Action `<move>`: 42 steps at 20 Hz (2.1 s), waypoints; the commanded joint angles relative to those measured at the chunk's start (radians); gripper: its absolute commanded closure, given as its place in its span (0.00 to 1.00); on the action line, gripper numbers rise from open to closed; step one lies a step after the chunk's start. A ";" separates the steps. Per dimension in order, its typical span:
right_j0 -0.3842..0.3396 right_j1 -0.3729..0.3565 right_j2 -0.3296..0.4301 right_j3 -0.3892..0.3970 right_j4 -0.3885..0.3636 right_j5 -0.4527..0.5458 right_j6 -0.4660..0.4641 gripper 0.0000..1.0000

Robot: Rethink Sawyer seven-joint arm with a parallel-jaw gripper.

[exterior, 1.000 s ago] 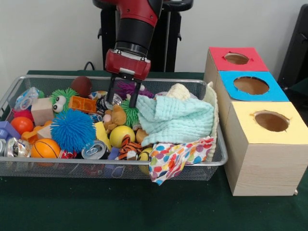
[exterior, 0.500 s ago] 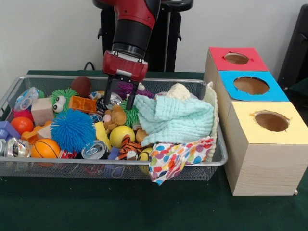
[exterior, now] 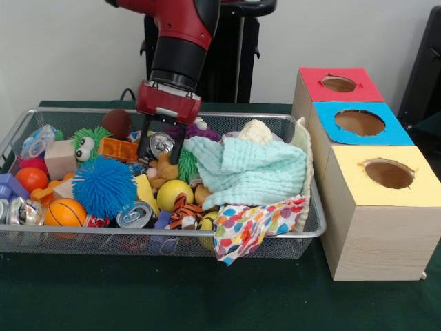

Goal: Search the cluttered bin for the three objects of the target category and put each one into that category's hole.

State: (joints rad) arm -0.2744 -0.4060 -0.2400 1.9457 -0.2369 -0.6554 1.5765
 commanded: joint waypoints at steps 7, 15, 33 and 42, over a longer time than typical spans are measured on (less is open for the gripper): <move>-0.117 0.048 0.191 -0.110 -0.158 -0.001 0.224 0.00; -0.170 0.038 0.300 -0.102 -0.211 0.074 0.225 0.00; -0.133 0.042 0.278 -0.129 -0.164 0.051 0.162 0.00; -0.011 0.061 0.108 -0.133 -0.017 0.021 0.087 0.00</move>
State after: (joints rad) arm -0.3501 -0.3884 -0.1118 1.9372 -0.3431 -0.6595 1.5765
